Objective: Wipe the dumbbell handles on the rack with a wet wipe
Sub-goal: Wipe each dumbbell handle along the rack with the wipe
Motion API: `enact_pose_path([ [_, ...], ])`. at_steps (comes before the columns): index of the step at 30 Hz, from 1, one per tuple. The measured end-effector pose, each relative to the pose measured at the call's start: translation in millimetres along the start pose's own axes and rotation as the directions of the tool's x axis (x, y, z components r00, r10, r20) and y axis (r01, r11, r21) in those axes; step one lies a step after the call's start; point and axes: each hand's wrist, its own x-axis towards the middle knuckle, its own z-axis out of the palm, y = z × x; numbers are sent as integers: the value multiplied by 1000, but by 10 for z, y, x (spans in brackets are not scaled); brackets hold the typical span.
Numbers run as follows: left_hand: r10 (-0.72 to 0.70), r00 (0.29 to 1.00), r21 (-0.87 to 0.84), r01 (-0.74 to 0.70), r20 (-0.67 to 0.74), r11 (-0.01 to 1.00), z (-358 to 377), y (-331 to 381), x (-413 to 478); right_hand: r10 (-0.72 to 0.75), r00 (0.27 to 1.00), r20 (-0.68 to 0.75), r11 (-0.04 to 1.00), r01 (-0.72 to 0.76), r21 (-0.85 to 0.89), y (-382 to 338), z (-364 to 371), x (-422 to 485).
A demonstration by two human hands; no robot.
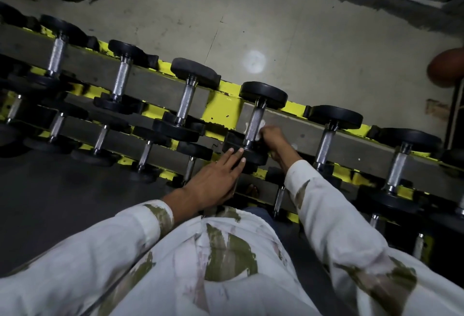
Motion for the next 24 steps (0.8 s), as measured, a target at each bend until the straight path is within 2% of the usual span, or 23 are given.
enact_pose_path([
  [2, -3, 1000, -6, 3, -2, 1000, -5, 4, 1, -17, 1000, 4, 995, 17, -98, 106, 17, -57],
  [4, -10, 1000, -17, 10, -6, 1000, -2, 16, 3, -43, 999, -31, 993, 40, -115, 106, -17, 30],
  [7, -16, 1000, -21, 15, -19, 1000, 11, 22, 12, -45, 980, -193, 995, 61, 76, -71, -10, 210],
  [8, -16, 1000, -20, 16, -20, 1000, 21, 21, 15, -89, 961, -261, 987, 119, 103, -112, 13, 250],
  [9, -16, 1000, -18, 15, -22, 1000, 45, 16, 20, -172, 925, -340, 979, 199, 46, -152, 51, 216],
  [10, -16, 1000, -16, 16, -24, 1000, 65, 11, 21, -294, 867, -402, 955, 280, -94, -152, 93, 145],
  [11, -16, 1000, -16, 15, -26, 1000, 92, 4, 28, -434, 798, -418, 898, 349, -266, -105, 132, 48],
  [13, -16, 999, -31, 15, -35, 999, 138, -3, 47, -682, 676, -280, 695, 477, -538, 92, 174, -141],
  [15, -19, 999, -40, 17, -47, 999, 181, -12, 68, -840, 543, -17, 368, 545, -753, 244, 83, -212],
  [17, -19, 998, -35, 17, -53, 999, 210, -16, 77, -865, 445, 233, 11, 482, -876, 176, -62, -104],
  [18, -19, 998, -34, 17, -52, 999, 212, -11, 78, -846, 428, 318, -112, 440, -891, 85, -127, -32],
  [19, -17, 998, -34, 15, -54, 999, 221, -12, 81, -821, 429, 377, -192, 414, -890, -6, -172, 32],
  [22, -13, 998, -44, 10, -58, 999, 214, -26, 81, -715, 517, 471, -294, 389, -873, -255, -179, 65],
  [24, -9, 998, -43, 6, -56, 999, 207, -20, 73, -598, 612, 518, -346, 386, -855, -405, -40, -19],
])
